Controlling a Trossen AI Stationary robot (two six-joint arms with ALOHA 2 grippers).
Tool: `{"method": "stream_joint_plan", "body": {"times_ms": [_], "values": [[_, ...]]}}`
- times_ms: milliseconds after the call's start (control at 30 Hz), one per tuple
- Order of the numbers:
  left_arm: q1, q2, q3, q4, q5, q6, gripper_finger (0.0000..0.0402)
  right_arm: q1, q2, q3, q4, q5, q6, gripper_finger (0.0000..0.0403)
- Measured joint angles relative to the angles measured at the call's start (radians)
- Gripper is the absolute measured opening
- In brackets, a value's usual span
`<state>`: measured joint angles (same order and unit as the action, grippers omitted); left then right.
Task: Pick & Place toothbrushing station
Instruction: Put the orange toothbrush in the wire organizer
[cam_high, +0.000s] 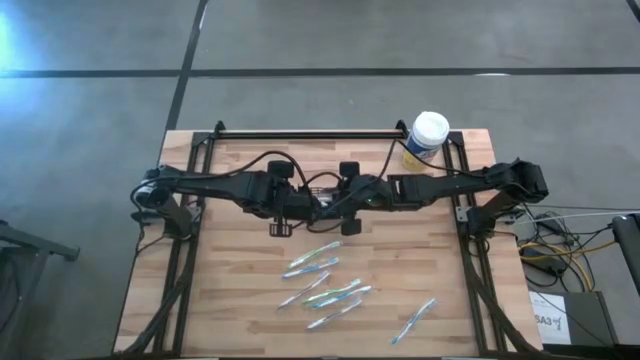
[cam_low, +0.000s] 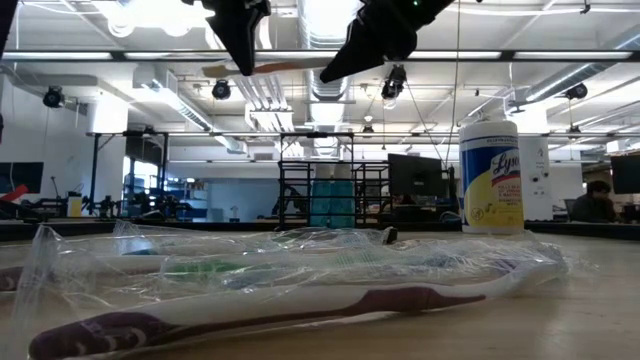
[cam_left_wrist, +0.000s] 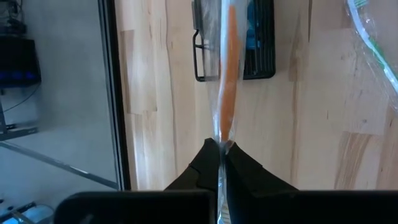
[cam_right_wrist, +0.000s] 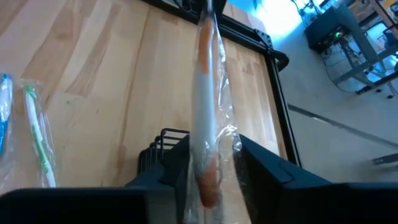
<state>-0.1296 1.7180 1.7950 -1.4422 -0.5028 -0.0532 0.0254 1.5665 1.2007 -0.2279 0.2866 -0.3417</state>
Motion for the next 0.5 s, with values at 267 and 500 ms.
{"method": "stream_joint_plan", "body": {"times_ms": [267, 500], "values": [[0.002, 0.000, 0.000, -0.002, 0.000, 0.003, 0.0007, -0.002, 0.000, 0.002, -0.002, -0.062, -0.015, 0.0017], [0.002, 0.000, 0.000, 0.003, 0.004, 0.004, 0.0041, -0.008, 0.000, 0.002, -0.001, -0.078, -0.003, 0.0014]]}}
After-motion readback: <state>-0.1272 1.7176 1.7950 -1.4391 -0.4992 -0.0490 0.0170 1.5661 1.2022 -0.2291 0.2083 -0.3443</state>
